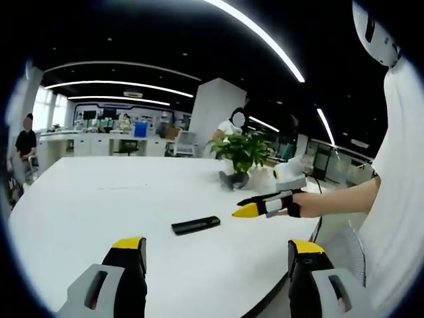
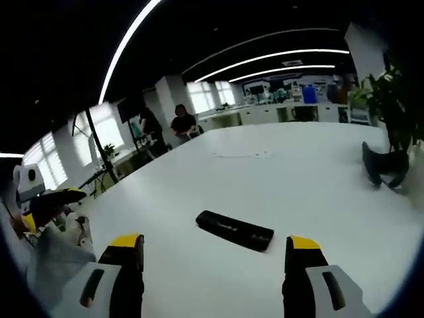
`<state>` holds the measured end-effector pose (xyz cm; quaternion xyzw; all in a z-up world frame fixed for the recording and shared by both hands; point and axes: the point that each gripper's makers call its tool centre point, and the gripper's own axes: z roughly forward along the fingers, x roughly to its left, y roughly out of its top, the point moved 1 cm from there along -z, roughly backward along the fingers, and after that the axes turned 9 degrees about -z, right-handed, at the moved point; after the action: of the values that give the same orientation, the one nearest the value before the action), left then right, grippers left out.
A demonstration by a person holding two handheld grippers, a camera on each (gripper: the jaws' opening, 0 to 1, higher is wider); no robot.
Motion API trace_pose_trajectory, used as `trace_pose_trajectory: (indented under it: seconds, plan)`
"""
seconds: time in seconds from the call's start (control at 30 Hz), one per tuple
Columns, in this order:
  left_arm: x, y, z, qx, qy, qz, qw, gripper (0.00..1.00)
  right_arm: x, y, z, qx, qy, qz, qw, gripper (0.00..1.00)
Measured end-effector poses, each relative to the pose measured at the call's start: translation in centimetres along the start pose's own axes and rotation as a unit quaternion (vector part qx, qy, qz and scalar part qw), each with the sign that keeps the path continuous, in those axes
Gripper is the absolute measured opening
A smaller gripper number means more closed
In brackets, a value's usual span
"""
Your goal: Press the specified remote control buttons in sequence, fully releasing each button before pressing the next.
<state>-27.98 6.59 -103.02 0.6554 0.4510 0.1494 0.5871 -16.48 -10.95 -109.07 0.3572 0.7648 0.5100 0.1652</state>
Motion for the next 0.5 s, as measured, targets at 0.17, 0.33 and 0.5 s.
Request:
trace_pose_trajectory:
  seconds: [0.17, 0.33, 0.5]
  plan:
    - [0.8, 0.4, -0.3, -0.011, 0.011, -0.005, 0.9999, 0.93, 0.6, 0.0, -2.4, -0.002, -0.023, -0.025, 0.9994, 0.90]
    - [1.5, 1.0, -0.6, -0.017, 0.024, 0.003, 0.9996, 0.94, 1.3, -0.2, -4.9, -0.002, -0.038, -0.027, 0.9989, 0.93]
    - [2.1, 1.3, -0.8, -0.025, 0.033, 0.003, 0.9991, 0.95, 1.9, -0.5, -6.9, 0.002, -0.055, -0.031, 0.9980, 0.94]
